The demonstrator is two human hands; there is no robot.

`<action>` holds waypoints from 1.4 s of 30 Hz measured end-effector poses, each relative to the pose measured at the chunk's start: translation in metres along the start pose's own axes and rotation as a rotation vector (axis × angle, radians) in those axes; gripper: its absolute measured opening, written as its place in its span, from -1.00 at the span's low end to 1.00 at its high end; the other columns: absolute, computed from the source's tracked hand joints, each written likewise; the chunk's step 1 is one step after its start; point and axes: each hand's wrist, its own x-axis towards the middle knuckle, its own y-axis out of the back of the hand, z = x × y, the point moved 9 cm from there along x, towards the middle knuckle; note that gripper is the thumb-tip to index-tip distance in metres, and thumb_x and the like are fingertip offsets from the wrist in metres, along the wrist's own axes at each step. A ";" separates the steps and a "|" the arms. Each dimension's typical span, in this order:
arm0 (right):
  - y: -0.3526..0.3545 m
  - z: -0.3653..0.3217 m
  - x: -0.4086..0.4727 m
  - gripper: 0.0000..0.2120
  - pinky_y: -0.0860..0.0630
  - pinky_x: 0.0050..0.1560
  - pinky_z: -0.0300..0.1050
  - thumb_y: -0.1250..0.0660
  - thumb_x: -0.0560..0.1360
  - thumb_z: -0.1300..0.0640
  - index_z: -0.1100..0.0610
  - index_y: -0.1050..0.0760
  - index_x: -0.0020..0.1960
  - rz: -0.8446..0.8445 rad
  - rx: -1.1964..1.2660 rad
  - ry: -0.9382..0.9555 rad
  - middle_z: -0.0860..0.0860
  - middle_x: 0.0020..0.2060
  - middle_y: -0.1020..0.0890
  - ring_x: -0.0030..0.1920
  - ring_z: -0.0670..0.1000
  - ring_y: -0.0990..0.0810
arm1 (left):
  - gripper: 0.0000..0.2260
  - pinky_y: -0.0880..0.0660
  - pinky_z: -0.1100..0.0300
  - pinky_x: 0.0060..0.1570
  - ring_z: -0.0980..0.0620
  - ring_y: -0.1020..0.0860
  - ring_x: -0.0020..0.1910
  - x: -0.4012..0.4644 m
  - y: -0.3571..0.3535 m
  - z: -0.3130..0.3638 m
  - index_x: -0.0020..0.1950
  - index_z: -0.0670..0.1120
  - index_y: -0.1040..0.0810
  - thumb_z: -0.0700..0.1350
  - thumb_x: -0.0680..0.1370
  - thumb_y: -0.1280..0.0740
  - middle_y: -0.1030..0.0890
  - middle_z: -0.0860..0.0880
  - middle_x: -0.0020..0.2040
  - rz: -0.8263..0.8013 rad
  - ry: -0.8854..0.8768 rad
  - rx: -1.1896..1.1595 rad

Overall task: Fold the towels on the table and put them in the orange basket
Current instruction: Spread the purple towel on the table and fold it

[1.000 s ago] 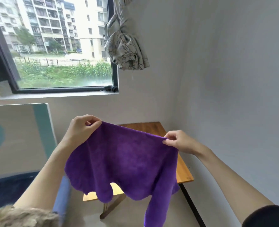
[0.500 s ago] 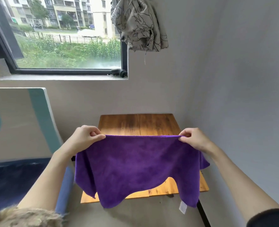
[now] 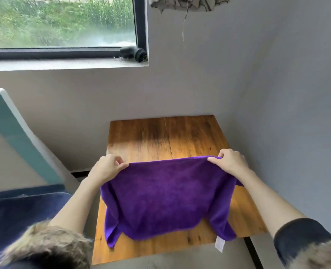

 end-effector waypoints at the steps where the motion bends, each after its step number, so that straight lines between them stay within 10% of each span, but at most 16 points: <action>1: -0.004 -0.001 0.010 -0.66 -0.39 0.13 -0.02 -0.23 0.50 -0.21 0.08 -0.44 -0.12 -0.013 0.016 0.005 -0.01 -0.14 -0.52 0.00 0.10 -0.51 | -0.84 -0.37 0.19 -0.17 -0.01 -0.51 -0.17 0.010 -0.002 -0.001 -0.17 -0.02 -0.56 0.03 0.54 -0.31 -0.57 0.00 -0.18 0.004 0.003 -0.006; 19: -0.091 -0.005 0.235 -0.78 -0.38 0.16 -0.02 -0.18 0.58 0.12 0.15 -0.52 0.15 -0.025 -0.054 0.093 0.13 0.16 -0.54 0.19 0.15 -0.46 | -0.83 -0.40 -0.02 0.04 -0.17 -0.46 0.13 0.211 -0.077 -0.007 0.03 -0.09 -0.61 -0.19 0.54 -0.25 -0.52 -0.15 0.08 0.106 0.118 0.102; 34: -0.263 -0.121 0.140 -0.44 0.10 0.45 0.22 -0.10 0.60 -0.09 0.00 -0.01 0.53 -0.441 -0.137 0.368 0.00 0.54 0.06 0.53 0.05 0.14 | -0.68 -0.38 -0.05 0.18 -0.25 -0.49 0.13 0.143 -0.140 -0.152 0.25 -0.25 -0.45 -0.16 0.52 -0.32 -0.53 -0.28 0.13 0.114 0.550 -0.131; 42: -0.318 -0.147 0.109 -0.16 0.15 0.33 0.46 -0.15 0.47 -0.33 -0.07 0.24 0.52 -0.406 -0.268 0.328 0.04 0.50 0.33 0.48 0.16 0.36 | -0.87 -0.40 0.07 -0.09 -0.21 -0.54 -0.01 0.156 -0.150 -0.173 -0.17 -0.11 -0.51 -0.08 0.51 -0.32 -0.59 -0.15 -0.13 0.070 0.532 -0.149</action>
